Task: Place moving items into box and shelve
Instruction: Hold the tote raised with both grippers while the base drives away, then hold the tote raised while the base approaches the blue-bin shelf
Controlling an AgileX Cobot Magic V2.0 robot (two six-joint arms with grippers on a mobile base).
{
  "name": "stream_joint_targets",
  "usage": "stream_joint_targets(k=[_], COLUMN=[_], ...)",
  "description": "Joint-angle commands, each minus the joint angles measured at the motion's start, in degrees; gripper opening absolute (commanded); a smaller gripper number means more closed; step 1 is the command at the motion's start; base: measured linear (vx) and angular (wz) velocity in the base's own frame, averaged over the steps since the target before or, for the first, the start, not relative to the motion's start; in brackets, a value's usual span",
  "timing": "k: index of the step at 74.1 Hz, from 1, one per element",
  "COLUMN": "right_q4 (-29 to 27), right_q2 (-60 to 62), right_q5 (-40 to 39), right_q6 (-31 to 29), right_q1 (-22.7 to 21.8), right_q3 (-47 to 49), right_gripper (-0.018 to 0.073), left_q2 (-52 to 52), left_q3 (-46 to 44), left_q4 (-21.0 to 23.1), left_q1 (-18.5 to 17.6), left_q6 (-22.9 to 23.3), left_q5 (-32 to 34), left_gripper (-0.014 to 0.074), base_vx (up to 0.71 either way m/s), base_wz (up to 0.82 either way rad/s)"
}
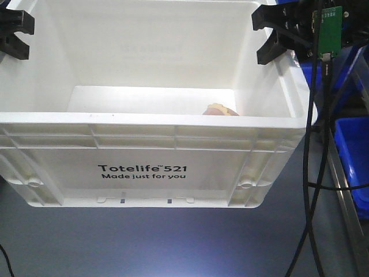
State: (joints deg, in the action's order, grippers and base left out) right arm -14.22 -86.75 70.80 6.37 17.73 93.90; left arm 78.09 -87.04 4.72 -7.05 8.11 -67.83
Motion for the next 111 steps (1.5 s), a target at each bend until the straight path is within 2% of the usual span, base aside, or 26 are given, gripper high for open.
stream_joint_targets(k=[1,68,111], right_q4=[-14.08,-14.08,-14.03], right_q2=[2.74,2.74,2.74], right_q5=[-7.92,-7.92,-7.92], right_q6=[-1.22,-1.22,-1.22], right_q1=[1.49,1.49,1.49], right_q3=[2.52,2.52,2.52], right_gripper=[-0.0006,-0.0006,-0.0006], left_q2=[-2.33,-2.33,-2.33], left_q3=[-2.32,-2.32,-2.32], left_q4=[11.52,11.52,11.52], left_q1=[-1.64,-1.64,-1.64], left_q6=[0.50,0.50,0.50], left_q5=[7.62,7.62,7.62], left_gripper=[-0.0006,-0.0006,-0.0006], base_vx=[0.41,0.34,0.10], base_wz=[0.33,0.44,0.49])
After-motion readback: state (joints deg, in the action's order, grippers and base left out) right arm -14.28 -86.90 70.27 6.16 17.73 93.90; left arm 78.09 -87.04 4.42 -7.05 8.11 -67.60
